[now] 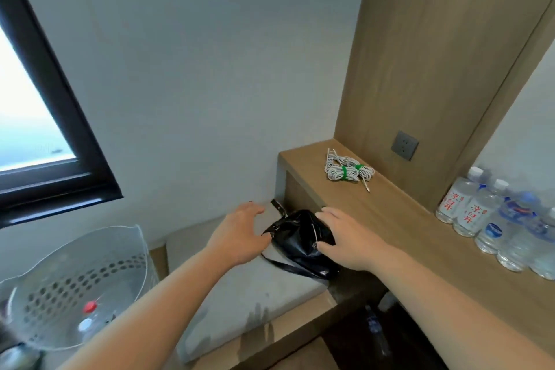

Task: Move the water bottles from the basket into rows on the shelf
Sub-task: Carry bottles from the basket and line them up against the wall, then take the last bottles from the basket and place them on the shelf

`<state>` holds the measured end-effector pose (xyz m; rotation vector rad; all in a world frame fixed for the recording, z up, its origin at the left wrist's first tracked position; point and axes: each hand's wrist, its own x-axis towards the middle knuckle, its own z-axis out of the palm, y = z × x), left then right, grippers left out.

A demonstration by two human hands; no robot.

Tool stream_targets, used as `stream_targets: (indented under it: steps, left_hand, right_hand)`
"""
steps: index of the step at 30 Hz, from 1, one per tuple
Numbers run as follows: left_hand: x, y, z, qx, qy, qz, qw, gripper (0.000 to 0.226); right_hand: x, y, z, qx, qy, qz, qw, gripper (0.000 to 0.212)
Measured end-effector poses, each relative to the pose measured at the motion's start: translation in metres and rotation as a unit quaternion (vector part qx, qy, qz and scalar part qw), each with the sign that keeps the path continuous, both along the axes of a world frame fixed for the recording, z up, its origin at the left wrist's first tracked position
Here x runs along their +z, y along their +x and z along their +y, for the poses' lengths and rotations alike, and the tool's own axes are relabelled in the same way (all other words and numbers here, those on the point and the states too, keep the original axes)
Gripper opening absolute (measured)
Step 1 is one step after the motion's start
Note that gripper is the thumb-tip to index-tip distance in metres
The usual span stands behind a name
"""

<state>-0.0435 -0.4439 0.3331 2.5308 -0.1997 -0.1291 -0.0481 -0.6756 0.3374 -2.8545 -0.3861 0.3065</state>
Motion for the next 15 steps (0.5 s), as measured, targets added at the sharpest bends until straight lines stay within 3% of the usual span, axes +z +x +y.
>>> stream_targets:
  steps: [15]
  left_hand:
    - [-0.029,-0.084,0.124,0.152,0.01,0.01,0.988,0.066]
  right_hand:
    - [-0.007,-0.014,0.131,0.127,0.003,0.01,0.992,0.076]
